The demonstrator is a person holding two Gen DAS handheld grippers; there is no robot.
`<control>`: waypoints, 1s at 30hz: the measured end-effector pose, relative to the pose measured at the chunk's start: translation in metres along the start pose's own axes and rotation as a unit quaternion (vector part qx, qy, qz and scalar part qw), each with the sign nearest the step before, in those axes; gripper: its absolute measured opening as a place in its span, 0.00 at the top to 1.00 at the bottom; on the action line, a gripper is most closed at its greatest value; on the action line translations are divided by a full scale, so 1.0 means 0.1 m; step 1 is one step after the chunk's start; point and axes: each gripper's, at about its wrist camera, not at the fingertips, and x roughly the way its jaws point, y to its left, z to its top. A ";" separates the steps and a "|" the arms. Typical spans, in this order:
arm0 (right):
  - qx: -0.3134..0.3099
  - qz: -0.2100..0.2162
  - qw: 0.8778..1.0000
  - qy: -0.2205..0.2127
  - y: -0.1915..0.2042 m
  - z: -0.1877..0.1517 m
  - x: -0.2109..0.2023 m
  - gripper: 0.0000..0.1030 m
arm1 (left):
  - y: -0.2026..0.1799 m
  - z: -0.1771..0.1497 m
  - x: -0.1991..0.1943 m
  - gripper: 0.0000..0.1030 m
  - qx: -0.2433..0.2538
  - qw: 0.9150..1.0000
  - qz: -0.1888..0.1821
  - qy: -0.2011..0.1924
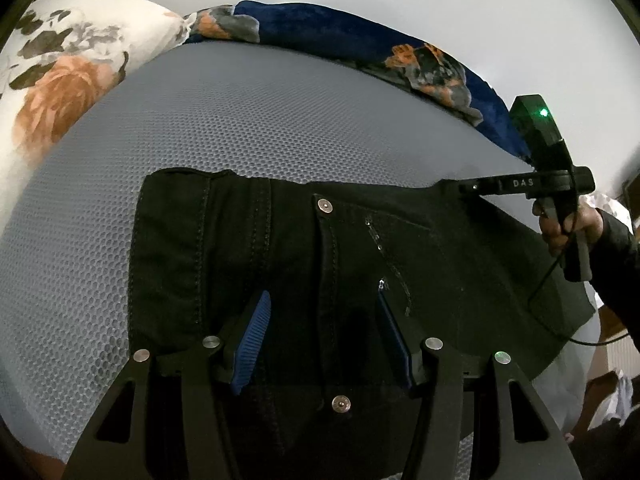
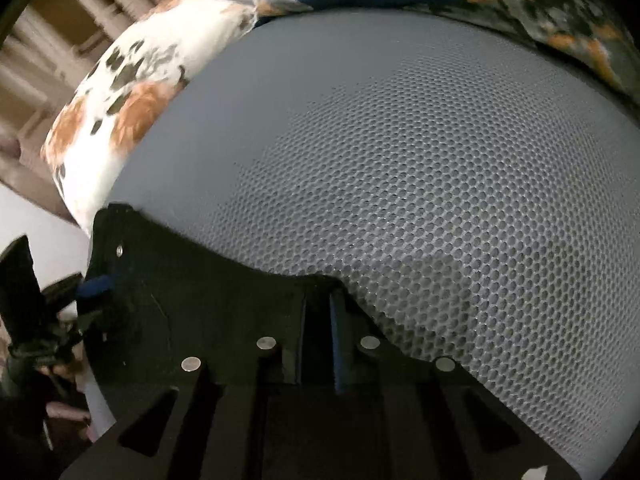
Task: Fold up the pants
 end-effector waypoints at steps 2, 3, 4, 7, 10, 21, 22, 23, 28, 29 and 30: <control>0.023 0.003 1.000 -0.003 -0.01 -0.02 -0.08 0.69 | -0.07 0.03 -0.02 0.46 0.010 1.000 0.015 0.001; 0.032 0.000 0.999 -0.014 -0.02 -0.05 -0.18 0.65 | -0.13 0.04 -0.05 0.46 0.021 0.999 0.024 -0.002; 0.039 -0.005 0.999 -0.033 -0.03 -0.09 -0.31 0.60 | -0.22 0.06 -0.09 0.46 0.040 0.999 0.029 -0.009; 0.069 -0.028 0.994 -0.077 -0.12 -0.31 -0.74 0.59 | -0.47 0.13 -0.18 0.46 0.083 0.996 0.019 -0.031; 0.091 -0.082 0.987 -0.100 -0.24 -0.60 -1.05 0.58 | -0.76 0.27 -0.13 0.46 0.118 0.992 -0.008 -0.043; 0.210 -0.220 0.947 -0.099 -0.85 -1.49 -1.19 0.45 | -1.62 0.82 0.91 0.46 0.171 0.982 -0.078 -0.002; 0.214 -0.228 0.945 -0.100 -0.87 -1.51 -1.17 0.45 | -1.67 0.84 0.99 0.46 0.177 0.981 -0.072 -0.001; 0.213 -0.238 0.942 -0.102 -0.92 -1.54 -1.15 0.46 | -1.71 0.86 1.07 0.46 0.180 0.982 -0.065 0.003; 0.229 -0.268 0.926 -0.137 -1.18 -1.69 -1.22 0.48 | -1.68 0.84 1.35 0.46 0.178 0.984 -0.027 0.019; 0.247 -0.262 0.921 -0.148 -1.29 -1.75 -1.28 0.51 | -1.67 0.83 1.35 0.46 0.178 0.984 -0.027 0.012; 0.253 -0.259 0.919 -0.153 -1.34 -1.79 -1.32 0.54 | -1.64 0.82 1.34 0.46 0.177 0.984 -0.027 0.013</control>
